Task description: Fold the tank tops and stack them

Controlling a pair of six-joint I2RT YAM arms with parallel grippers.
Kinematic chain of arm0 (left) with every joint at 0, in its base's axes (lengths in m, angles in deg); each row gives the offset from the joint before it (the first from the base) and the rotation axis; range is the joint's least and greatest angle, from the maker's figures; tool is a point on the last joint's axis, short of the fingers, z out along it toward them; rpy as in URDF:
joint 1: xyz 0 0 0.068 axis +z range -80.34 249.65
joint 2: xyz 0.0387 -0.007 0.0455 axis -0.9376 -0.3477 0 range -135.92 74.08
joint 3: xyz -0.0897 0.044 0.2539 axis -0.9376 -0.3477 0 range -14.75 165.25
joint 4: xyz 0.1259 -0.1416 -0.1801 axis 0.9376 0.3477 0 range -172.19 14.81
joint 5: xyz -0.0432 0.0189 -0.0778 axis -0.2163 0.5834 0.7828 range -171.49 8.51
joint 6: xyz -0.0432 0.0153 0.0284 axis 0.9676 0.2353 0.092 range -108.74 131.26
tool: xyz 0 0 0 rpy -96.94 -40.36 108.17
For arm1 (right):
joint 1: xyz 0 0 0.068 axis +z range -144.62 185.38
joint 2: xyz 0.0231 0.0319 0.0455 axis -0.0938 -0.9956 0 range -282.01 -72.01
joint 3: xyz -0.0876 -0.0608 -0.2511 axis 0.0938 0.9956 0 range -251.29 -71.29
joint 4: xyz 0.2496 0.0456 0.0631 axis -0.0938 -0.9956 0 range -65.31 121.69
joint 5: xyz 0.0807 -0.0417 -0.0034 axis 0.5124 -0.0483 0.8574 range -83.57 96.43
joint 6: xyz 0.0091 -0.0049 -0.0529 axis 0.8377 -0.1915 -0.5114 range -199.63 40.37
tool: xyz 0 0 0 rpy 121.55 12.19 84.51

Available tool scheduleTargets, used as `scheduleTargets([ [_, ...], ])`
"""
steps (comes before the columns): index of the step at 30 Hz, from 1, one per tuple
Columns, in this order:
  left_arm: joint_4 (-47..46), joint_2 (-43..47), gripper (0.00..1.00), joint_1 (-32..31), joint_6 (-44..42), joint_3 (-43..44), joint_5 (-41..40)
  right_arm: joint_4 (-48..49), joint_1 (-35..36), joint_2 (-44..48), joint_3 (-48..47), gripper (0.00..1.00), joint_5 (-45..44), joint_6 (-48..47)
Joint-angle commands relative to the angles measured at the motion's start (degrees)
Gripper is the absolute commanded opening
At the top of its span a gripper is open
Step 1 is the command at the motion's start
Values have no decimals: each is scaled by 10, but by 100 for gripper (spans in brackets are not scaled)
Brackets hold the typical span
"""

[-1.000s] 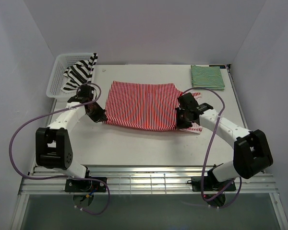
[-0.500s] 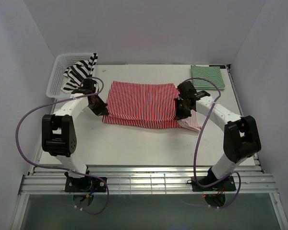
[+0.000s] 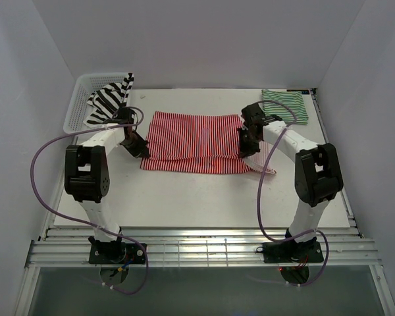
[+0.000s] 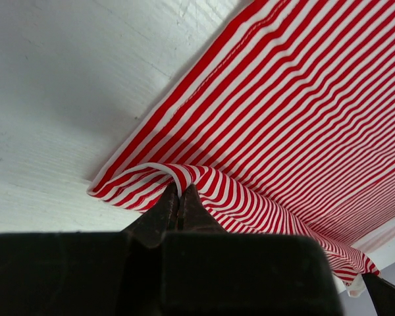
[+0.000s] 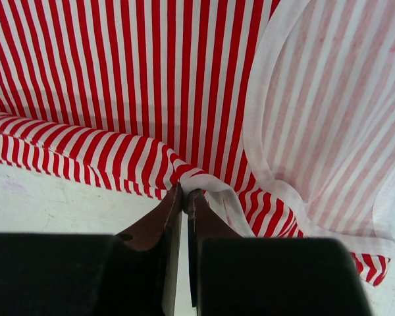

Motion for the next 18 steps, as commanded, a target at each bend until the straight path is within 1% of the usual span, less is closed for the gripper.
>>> scheduleTargets([
  [1,-6,-11,0,5,12,38,-19,-4,-6,-20,-41,8,-9,-1],
  [5,-5,-32,0,5,15,58,-16,-4,-11,-53,-77,8,-11,-8],
  [7,-4,-39,5,5,18,65,-17,-6,-17,-72,-91,8,-11,-12],
  [8,-3,-42,16,5,18,68,-22,-6,-18,-76,-96,9,-10,-14],
  [10,-2,-42,26,5,19,69,-26,-7,-21,-90,-111,15,-9,-15],
  [11,-1,-42,36,5,19,70,-30,-8,-23,-95,-114,18,-10,-19],
  [12,-1,-40,57,5,20,72,-32,-9,-25,-98,-126,22,-11,-21],
  [13,-1,-38,62,5,20,74,-33,-14,-29,-109,-133,26,-10,-25],
  [14,-1,-37,71,5,20,77,-33,-22,-31,-113,-142,31,-10,-33],
  [15,-1,-33,86,5,18,81,-29,-32,-33,-117,-152,33,-10,-36],
  [16,-1,-31,93,5,17,83,-27,-41,-33,-121,-172,37,-10,-42],
  [17,0,-27,98,5,15,87,-20,-51,-33,-119,-178,46,-12,-50],
  [18,0,-18,98,5,15,89,-17,-50,-33,-113,-178,50,-12,-55],
])
